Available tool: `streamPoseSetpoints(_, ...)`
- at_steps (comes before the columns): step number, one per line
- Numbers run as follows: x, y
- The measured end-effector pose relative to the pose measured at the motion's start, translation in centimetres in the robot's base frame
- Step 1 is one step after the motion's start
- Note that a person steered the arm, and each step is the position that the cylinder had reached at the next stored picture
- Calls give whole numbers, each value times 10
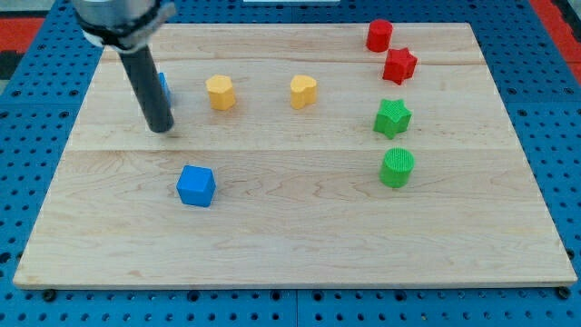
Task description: Push the blue cube to the left of the blue triangle
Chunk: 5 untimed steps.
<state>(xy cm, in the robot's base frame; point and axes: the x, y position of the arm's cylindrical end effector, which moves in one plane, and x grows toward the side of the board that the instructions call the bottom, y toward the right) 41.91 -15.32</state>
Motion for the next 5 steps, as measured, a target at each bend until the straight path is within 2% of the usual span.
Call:
streamPoseSetpoints(1,16,75)
streamPoseSetpoints(2,56,111)
streamPoseSetpoints(4,87,119)
streamPoseSetpoints(5,96,90)
